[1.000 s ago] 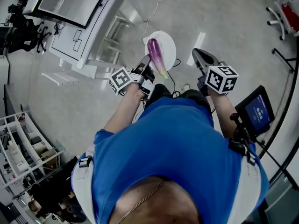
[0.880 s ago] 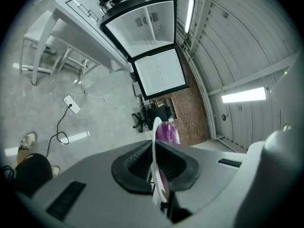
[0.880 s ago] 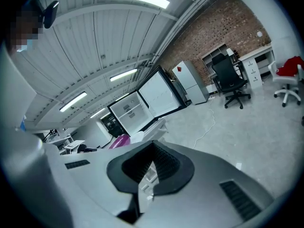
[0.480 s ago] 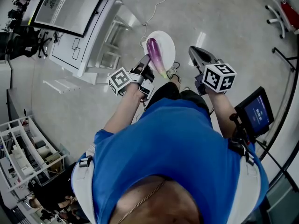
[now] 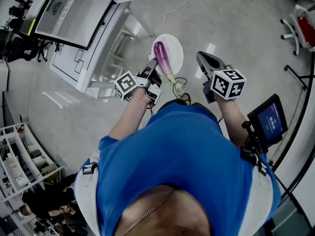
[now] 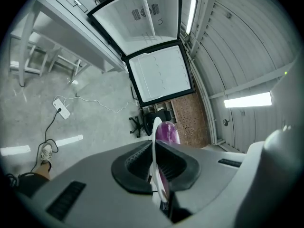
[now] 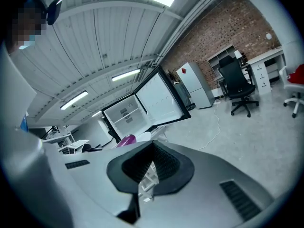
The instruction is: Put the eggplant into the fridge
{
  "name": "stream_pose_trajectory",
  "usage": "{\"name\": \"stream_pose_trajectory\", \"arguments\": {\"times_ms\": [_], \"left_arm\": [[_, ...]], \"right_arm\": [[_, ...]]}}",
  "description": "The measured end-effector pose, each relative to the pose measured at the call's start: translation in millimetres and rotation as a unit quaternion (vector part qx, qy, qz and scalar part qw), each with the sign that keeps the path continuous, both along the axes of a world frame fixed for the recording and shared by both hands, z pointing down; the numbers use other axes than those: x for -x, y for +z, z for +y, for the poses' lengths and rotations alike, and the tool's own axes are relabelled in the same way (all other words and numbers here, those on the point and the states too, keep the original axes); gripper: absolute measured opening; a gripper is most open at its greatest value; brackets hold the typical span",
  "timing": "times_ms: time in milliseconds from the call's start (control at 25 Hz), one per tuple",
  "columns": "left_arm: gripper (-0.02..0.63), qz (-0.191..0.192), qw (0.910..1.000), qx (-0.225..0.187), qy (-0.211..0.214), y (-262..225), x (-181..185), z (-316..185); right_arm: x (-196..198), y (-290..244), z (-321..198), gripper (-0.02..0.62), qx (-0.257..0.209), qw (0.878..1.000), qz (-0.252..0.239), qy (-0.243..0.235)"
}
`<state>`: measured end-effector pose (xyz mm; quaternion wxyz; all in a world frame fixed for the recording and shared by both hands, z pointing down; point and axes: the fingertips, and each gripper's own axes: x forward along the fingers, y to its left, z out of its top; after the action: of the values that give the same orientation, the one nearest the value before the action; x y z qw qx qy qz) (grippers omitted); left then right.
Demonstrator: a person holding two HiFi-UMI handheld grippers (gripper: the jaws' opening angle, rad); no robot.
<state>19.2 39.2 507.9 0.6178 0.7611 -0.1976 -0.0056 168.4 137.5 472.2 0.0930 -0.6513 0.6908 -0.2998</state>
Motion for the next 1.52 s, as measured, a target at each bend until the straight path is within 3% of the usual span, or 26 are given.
{"name": "stream_pose_trajectory", "arguments": {"times_ms": [280,680,960,1120,1360,1520], "left_arm": [[0.025,0.006,0.9994,0.003,-0.035,-7.7,-8.3,-62.8],[0.025,0.009,0.9926,0.002,-0.121,-13.0,35.9,-147.9],[0.025,0.014,0.9819,0.001,-0.189,-25.9,83.6,-151.3],[0.025,0.009,0.9732,0.004,-0.23,-16.2,106.9,-198.7],[0.025,0.011,0.961,-0.002,-0.276,-17.5,123.0,-217.0],[0.025,0.007,0.9525,0.0,-0.304,-17.0,129.5,-256.4]], "right_arm": [[-4.3,-6.2,-77.7,0.0,0.004,0.999,0.004,-0.045],[33.1,-14.1,-191.3,0.0,0.001,0.991,0.014,-0.135],[68.4,-29.5,-210.9,0.0,-0.001,0.981,0.027,-0.191],[87.2,-21.7,-270.9,0.0,0.003,0.973,0.028,-0.231],[101.4,-23.1,-302.8,0.0,-0.009,0.961,0.034,-0.276],[107.7,-24.2,-353.2,0.0,-0.011,0.952,0.034,-0.305]]}}
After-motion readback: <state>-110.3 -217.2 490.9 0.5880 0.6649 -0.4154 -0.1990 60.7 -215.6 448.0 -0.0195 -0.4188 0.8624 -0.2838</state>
